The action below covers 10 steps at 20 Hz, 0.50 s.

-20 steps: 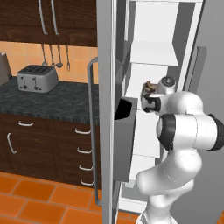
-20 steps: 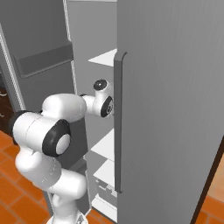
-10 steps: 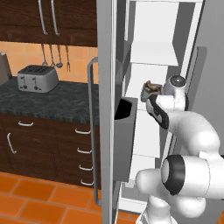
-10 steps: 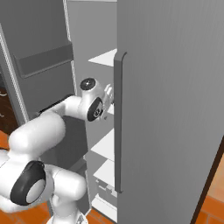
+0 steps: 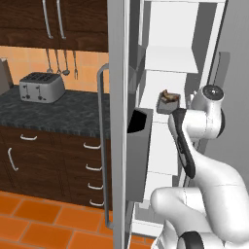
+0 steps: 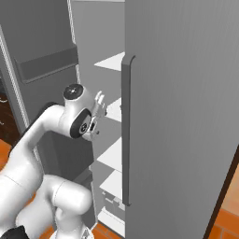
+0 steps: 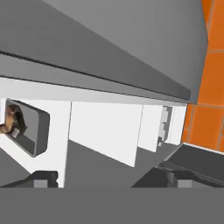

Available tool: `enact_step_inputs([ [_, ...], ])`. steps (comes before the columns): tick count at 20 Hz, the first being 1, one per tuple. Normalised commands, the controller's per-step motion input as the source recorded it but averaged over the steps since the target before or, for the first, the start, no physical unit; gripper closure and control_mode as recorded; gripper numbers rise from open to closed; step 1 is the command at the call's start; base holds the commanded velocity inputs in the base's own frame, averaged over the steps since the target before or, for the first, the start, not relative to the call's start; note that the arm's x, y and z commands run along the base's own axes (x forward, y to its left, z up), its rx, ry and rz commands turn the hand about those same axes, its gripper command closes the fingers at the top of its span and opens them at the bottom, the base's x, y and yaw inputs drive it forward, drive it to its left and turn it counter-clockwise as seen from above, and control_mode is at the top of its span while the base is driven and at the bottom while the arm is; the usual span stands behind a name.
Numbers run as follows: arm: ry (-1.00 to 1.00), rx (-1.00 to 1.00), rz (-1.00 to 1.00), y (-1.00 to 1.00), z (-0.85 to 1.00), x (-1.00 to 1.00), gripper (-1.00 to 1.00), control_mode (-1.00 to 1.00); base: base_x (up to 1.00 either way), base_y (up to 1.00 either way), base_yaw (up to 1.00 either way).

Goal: Take the meat container that has the steak and place it on the second highest rack of the freezer. Then take the vegetable container that has the tomato and mushroom and place it on the highest rack of the freezer.

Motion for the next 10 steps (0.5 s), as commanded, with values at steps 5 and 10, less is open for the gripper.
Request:
enact_step_inputs([
  [5, 0.00, 0.00, 0.00, 0.39, 0.54, -0.87, -1.00, -1.00, 0.00, 0.00, 0.00],
  [10, 0.00, 0.00, 0.07, 0.39, 0.62, -0.69, -1.00, -1.00, 0.00, 0.00, 0.00],
])
